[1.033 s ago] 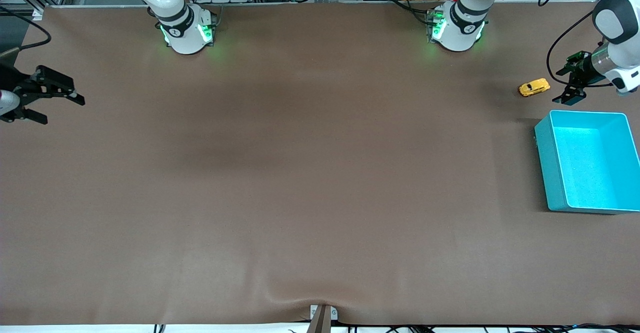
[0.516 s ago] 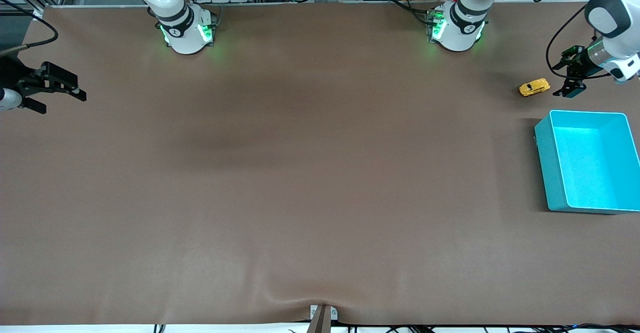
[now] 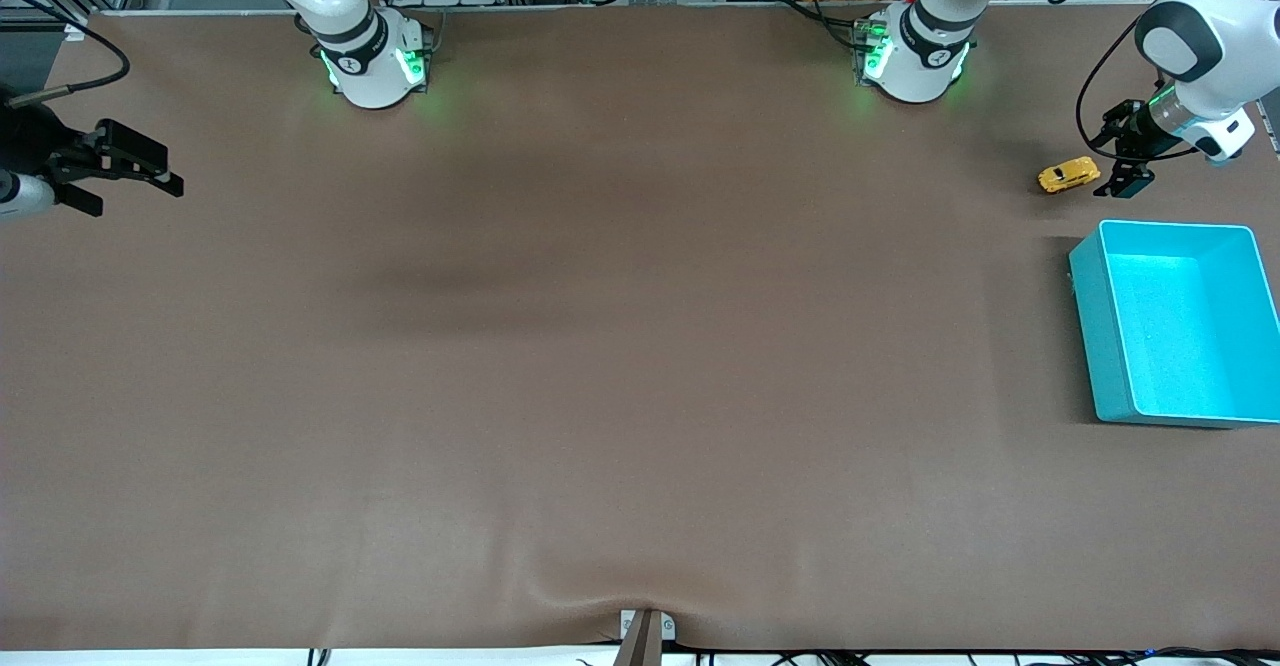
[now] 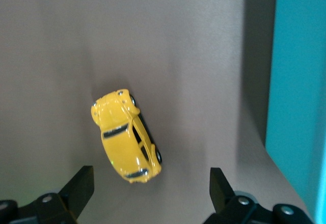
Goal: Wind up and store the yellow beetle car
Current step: 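Lower the left gripper over the yellow car beside the bin, then close the left gripper on the yellow car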
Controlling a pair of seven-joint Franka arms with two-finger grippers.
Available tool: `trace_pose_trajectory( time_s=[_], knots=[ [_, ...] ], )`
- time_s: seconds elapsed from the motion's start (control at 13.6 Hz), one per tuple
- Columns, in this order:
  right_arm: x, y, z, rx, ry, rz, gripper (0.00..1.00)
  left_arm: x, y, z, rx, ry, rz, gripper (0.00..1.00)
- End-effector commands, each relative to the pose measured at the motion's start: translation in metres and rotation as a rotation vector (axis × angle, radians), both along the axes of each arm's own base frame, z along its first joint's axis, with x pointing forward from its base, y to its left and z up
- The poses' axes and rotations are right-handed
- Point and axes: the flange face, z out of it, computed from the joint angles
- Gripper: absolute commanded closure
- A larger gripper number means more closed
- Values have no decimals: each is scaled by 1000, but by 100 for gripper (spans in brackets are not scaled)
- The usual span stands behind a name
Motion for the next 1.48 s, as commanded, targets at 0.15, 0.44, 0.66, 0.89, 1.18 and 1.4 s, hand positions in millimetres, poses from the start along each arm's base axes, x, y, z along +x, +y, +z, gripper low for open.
trace_pose_trajectory(
  time_s=[0.15, 0.44, 0.66, 0.89, 1.18, 1.4],
  knots=[
    [-10, 3, 7, -30, 5, -62, 0, -8, 5, -18, -8, 2, -3, 0],
    [-9, 3, 6, -32, 8, -64, 0, -20, 11, -30, -23, 13, 30, 0],
    [-9, 3, 6, -37, 6, -61, 0, -25, 15, -34, -19, 6, 45, 0],
    [-9, 2, 5, -36, 8, -55, 0, -29, 12, -39, -28, 14, 48, 0],
    [-8, 3, 3, -36, 11, -51, 0, -34, 8, -46, -40, 25, 50, 0],
    [-9, 3, 3, -36, 13, -51, 0, -33, 9, -48, -36, 20, 51, 0]
  ],
)
